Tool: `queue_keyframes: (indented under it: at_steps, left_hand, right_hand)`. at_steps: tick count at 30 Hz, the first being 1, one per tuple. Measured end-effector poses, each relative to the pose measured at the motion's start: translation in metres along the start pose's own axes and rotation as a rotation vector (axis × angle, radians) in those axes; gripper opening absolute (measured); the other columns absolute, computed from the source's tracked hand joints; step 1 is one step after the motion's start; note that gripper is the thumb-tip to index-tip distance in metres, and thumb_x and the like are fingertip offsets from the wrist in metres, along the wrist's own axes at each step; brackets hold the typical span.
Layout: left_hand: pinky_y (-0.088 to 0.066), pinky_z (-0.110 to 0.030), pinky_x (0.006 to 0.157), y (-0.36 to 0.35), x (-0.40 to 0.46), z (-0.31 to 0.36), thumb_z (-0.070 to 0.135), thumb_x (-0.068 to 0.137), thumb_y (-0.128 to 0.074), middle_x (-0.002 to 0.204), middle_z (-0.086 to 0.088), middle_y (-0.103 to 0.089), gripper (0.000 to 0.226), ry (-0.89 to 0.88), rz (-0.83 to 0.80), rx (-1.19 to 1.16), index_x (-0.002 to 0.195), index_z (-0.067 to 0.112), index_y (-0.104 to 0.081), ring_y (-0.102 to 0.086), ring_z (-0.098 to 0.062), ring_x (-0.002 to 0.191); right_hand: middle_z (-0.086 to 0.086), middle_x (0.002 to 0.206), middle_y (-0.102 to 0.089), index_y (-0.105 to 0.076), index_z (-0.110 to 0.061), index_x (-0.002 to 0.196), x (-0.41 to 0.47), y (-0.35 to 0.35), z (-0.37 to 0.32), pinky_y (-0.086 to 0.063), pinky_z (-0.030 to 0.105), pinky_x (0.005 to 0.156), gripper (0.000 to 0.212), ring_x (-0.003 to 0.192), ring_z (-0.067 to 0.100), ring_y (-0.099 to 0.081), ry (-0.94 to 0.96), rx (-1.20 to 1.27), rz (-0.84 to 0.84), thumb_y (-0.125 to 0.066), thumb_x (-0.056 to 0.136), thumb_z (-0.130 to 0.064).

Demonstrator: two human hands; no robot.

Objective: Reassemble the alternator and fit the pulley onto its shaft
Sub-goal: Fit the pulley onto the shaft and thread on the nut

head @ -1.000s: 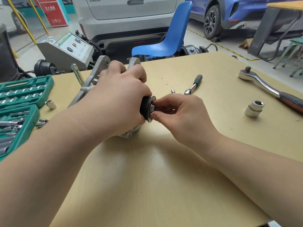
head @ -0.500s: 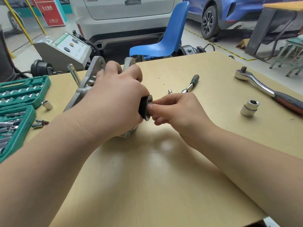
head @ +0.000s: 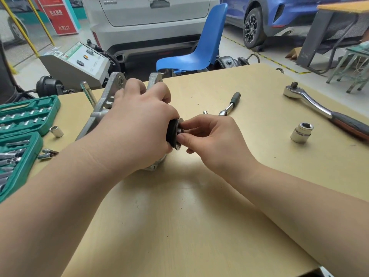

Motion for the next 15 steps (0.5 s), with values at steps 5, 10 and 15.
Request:
queue_keyframes:
  at_steps: [5,10,15]
  left_hand:
    - [-0.039,-0.047,0.101,0.001,-0.001,0.000,0.055,0.091,-0.077,0.140,0.011,-0.044,0.044,0.005,-0.009,-0.014,0.133,0.042,-0.071,-0.031,-0.030,0.130]
    - [-0.040,-0.050,0.106,0.001,-0.001,-0.001,0.055,0.093,-0.074,0.139,0.010,-0.045,0.041,0.012,-0.020,-0.030,0.132,0.042,-0.071,-0.031,-0.030,0.129]
    - [-0.037,-0.055,0.112,0.002,-0.001,0.003,0.073,0.078,-0.074,0.144,0.014,-0.041,0.078,0.025,-0.082,-0.082,0.149,0.056,-0.046,-0.029,-0.029,0.134]
  right_hand:
    - [-0.007,0.086,-0.080,-0.082,-0.013,0.108,0.001,0.001,-0.001,-0.058,0.030,0.077,0.025,0.072,0.004,-0.073,0.035,-0.040,-0.014,-0.083,0.084,-0.007]
    - [0.001,0.076,-0.079,-0.084,-0.011,0.096,0.003,-0.002,0.001,-0.056,0.026,0.059,0.008,0.062,0.013,-0.069,-0.011,0.014,-0.019,-0.080,0.089,-0.012]
    - [0.018,0.075,-0.075,-0.082,-0.009,0.085,0.003,-0.005,0.013,-0.051,0.034,0.059,0.015,0.060,0.021,-0.062,-0.135,0.159,-0.026,-0.079,0.091,-0.022]
Point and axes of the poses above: each hand's wrist, its own x-axis towards the middle knuckle, its own y-axis out of the back of the hand, z = x × y, the point moved 8 cm from there along x, towards the middle knuckle
